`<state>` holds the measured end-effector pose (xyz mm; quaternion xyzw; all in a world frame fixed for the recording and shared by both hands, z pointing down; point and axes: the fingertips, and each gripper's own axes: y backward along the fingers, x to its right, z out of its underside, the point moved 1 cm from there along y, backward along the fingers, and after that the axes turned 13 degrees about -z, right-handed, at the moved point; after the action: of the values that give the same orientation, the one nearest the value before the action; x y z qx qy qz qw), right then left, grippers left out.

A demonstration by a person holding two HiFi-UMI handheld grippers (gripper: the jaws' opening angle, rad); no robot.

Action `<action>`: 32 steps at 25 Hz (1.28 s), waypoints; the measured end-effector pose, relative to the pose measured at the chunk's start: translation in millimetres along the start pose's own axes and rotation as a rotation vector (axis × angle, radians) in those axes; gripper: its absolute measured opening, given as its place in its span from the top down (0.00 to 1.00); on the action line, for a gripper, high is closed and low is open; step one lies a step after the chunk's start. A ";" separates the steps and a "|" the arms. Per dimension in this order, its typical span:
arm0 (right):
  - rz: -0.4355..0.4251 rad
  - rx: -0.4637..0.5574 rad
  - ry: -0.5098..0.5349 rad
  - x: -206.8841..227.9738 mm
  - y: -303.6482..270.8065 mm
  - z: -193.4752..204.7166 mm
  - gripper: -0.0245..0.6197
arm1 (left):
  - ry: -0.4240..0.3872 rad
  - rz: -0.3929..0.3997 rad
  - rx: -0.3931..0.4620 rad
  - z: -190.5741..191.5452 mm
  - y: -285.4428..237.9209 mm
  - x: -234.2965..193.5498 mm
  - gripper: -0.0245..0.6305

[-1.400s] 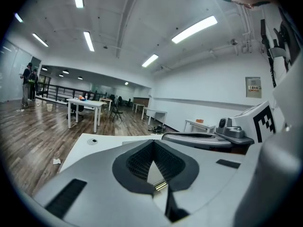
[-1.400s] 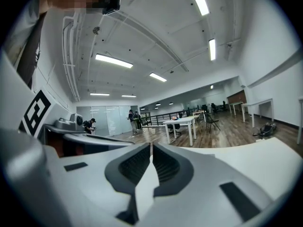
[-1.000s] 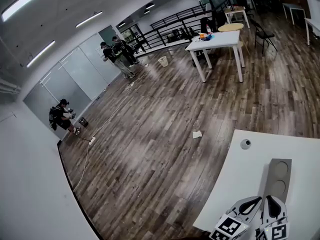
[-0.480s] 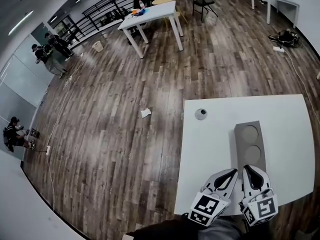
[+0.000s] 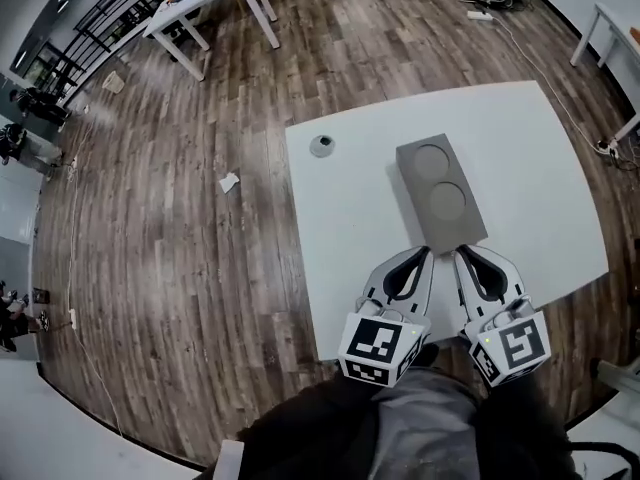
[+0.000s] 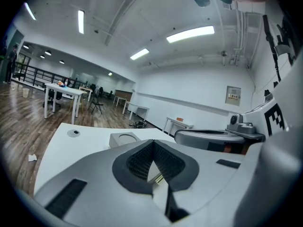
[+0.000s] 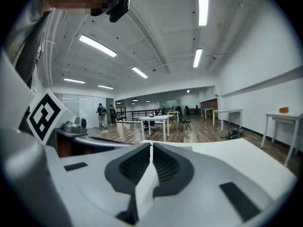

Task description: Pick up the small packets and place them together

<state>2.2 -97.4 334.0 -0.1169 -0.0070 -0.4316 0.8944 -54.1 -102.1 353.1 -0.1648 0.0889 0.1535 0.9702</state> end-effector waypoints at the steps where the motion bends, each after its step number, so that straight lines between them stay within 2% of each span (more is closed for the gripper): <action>1: 0.006 0.004 -0.005 -2.5 6.0 -2.3 0.94 | -0.006 -0.001 0.000 -2.8 3.8 3.9 0.96; 10: 0.014 0.048 -0.033 -11.2 45.9 2.4 0.94 | -0.096 -0.034 0.013 -8.8 24.1 35.0 0.96; 20: 0.014 0.085 -0.020 -9.5 71.2 8.2 0.94 | -0.124 -0.034 0.028 1.4 33.2 59.4 0.96; 23: 0.008 0.092 -0.040 -9.9 73.1 26.7 0.94 | -0.132 -0.028 0.025 14.2 33.4 62.8 0.96; 28: -0.020 0.046 -0.116 -14.5 64.3 81.3 0.94 | -0.155 -0.011 0.011 41.5 35.4 67.4 0.96; 32: -0.023 0.053 -0.121 -14.0 59.7 84.5 0.94 | -0.172 -0.001 0.012 41.5 34.3 68.3 0.96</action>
<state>47.1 -32.6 402.4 -0.1190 -0.0740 -0.4336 0.8902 3.7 -38.6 366.4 -0.1452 0.0062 0.1661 0.9753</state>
